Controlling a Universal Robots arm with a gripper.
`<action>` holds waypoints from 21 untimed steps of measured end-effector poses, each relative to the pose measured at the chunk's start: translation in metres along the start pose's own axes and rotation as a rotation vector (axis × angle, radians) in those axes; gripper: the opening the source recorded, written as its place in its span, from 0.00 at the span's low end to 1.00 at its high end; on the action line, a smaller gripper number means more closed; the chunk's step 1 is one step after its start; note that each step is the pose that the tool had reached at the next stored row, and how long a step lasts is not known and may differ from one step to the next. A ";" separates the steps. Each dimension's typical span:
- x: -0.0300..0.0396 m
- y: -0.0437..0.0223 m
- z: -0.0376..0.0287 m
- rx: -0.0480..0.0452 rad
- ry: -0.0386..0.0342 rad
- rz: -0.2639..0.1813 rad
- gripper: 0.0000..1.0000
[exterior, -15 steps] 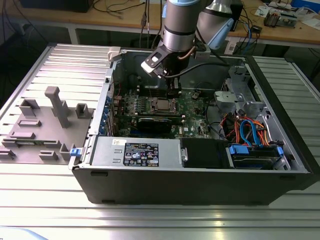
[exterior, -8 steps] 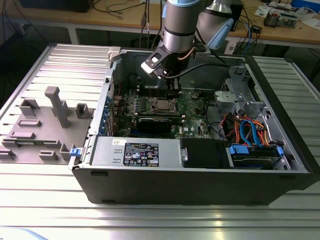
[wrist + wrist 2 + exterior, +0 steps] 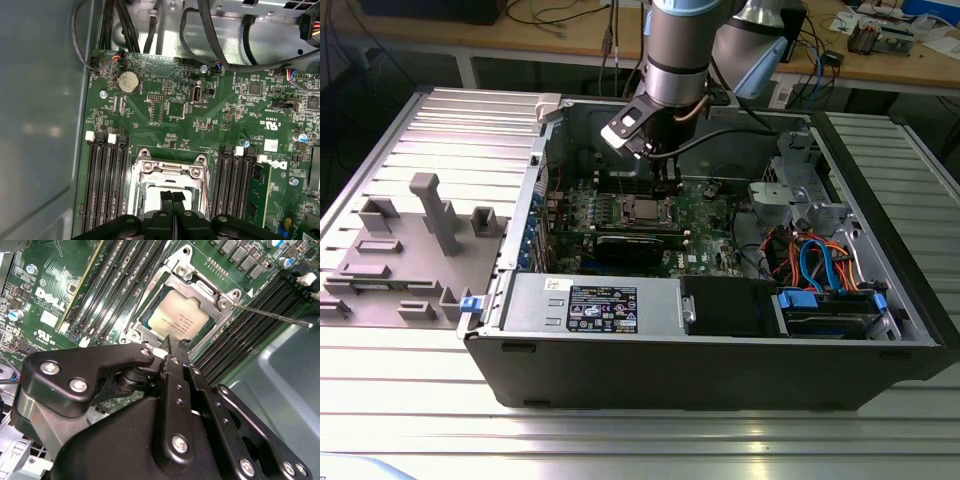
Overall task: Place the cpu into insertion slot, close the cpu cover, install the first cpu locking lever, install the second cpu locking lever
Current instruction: 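Close the cpu cover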
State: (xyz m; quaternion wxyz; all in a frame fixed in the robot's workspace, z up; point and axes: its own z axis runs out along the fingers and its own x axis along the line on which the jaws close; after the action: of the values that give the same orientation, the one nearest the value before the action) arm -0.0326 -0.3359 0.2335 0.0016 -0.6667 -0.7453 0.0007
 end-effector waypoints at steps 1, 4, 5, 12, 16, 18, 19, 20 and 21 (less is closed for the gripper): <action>0.0001 -0.0004 0.0003 0.0000 0.0001 0.000 0.11; 0.0002 -0.0013 0.0013 -0.0001 0.0002 0.000 0.11; 0.0002 -0.0016 0.0016 -0.0001 0.0002 0.000 0.11; 0.0002 -0.0021 0.0065 0.0000 0.0000 0.000 0.11; 0.0003 -0.0028 0.0077 0.0000 0.0001 0.000 0.11; 0.0004 -0.0030 0.0077 -0.0001 0.0001 0.000 0.11; 0.0004 -0.0031 0.0077 -0.0001 0.0001 0.000 0.11; 0.0004 -0.0031 0.0077 -0.0001 0.0001 0.000 0.11; 0.0004 -0.0034 0.0077 -0.0001 0.0002 0.000 0.11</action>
State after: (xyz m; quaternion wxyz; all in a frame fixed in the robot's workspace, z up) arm -0.0360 -0.3359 0.2258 0.0017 -0.6667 -0.7453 0.0006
